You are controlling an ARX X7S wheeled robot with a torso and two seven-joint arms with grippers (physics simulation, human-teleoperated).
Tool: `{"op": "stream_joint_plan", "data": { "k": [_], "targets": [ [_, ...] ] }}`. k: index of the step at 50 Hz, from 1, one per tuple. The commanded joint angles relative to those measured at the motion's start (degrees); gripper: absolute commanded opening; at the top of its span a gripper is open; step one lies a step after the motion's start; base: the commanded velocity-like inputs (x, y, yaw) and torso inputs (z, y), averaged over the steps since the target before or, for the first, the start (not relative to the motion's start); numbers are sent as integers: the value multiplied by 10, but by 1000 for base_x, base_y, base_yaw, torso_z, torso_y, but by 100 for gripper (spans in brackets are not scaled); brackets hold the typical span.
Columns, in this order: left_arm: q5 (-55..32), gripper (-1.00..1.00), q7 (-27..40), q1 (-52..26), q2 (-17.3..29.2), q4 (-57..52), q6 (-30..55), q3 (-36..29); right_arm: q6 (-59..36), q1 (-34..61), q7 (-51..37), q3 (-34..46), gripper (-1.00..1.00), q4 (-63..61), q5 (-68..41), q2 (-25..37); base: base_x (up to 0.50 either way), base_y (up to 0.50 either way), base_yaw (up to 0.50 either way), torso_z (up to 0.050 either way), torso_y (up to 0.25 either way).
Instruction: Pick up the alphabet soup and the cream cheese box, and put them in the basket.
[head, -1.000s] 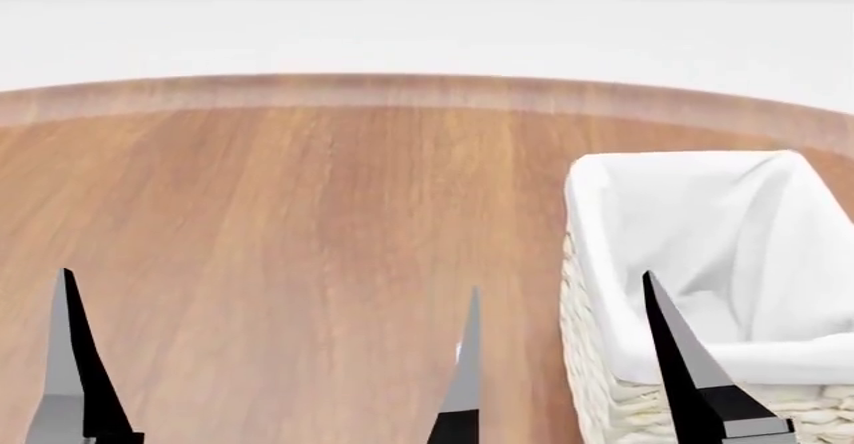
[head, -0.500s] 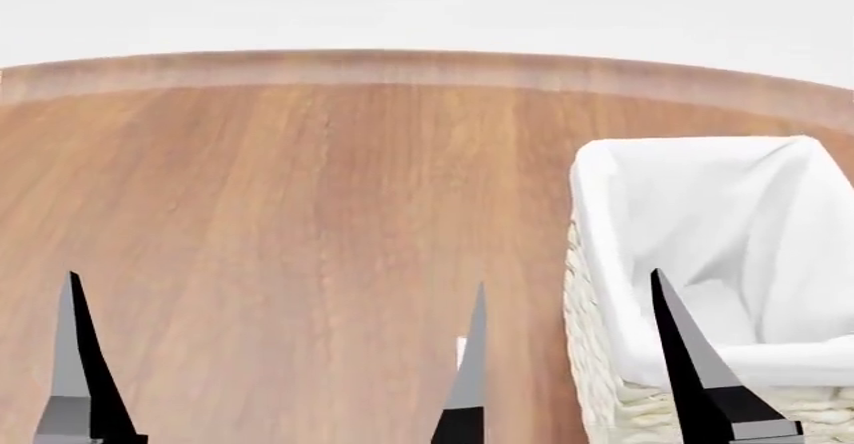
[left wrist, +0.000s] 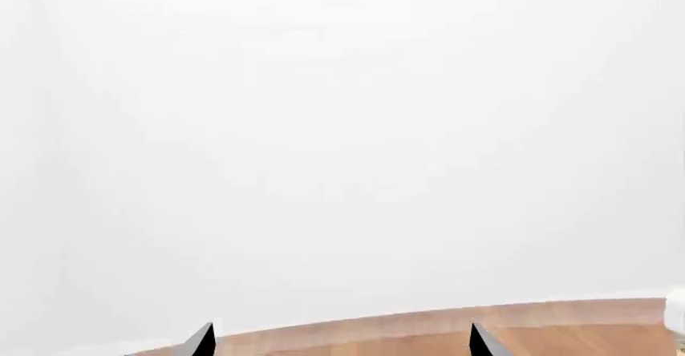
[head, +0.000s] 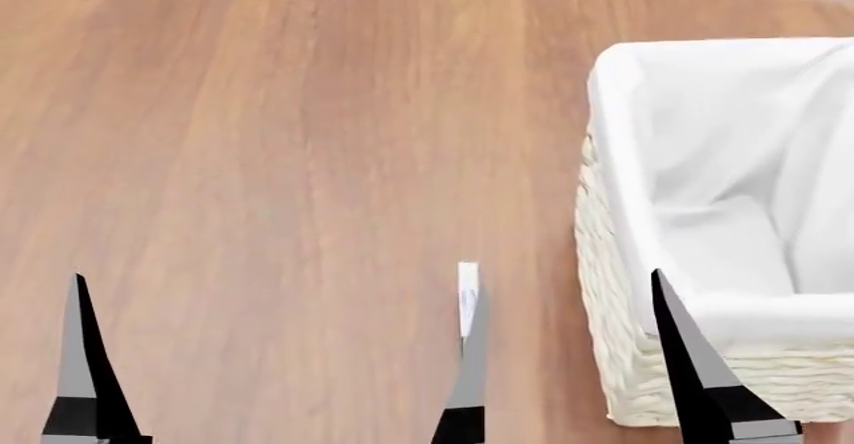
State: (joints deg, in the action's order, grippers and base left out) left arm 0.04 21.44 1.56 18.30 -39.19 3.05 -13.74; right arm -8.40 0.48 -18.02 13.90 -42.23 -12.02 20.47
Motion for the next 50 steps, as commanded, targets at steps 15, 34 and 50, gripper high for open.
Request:
{"op": "stream_joint_plan", "data": {
  "k": [15,34,50],
  "targets": [
    [-4,100,6,-2,6,6,-3,-2,2,4,-4,7,100,5,0,3,0,0,0,0,-220],
    [-12,100,9,0,9,3,-12,-3,6,4,-3,13,100,10,-3,6,0,0,0,0,-106],
    [-23,100,14,-3,8,7,-9,-1,21,-1,-3,16,100,23,-2,7,0,0,-169,0,0]
  ]
}}
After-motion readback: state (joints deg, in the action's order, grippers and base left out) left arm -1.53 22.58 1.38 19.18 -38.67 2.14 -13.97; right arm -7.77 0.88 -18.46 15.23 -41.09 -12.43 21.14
